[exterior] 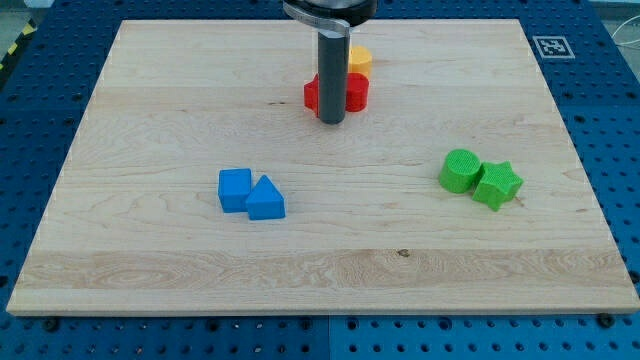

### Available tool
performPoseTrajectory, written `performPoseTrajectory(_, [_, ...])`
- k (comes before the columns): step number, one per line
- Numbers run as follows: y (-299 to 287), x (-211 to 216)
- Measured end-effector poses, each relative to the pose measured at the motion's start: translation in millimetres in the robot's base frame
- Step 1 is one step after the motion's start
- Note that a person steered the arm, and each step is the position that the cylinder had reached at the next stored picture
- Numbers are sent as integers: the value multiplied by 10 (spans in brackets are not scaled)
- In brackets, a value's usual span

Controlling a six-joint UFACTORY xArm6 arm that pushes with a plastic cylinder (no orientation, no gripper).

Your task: Move yellow hexagon above the red star

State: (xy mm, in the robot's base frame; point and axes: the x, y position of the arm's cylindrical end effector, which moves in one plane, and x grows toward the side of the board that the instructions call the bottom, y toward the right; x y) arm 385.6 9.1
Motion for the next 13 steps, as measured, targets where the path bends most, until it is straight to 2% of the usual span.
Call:
performPoseTrajectory(1, [0,-53])
performPoseTrajectory(3, [-98,142])
performPoseTrajectory(5, [-1119,142])
performPoseTrajectory(6, [-1646,-65])
performPoseTrajectory(7, [-1760,-610])
performPoseTrajectory(8, [-1575,-1058])
performPoseTrajectory(10, [-636,-1283])
performPoseTrajectory(12, [277,-1261])
performPoseTrajectory(13, [551,-1150])
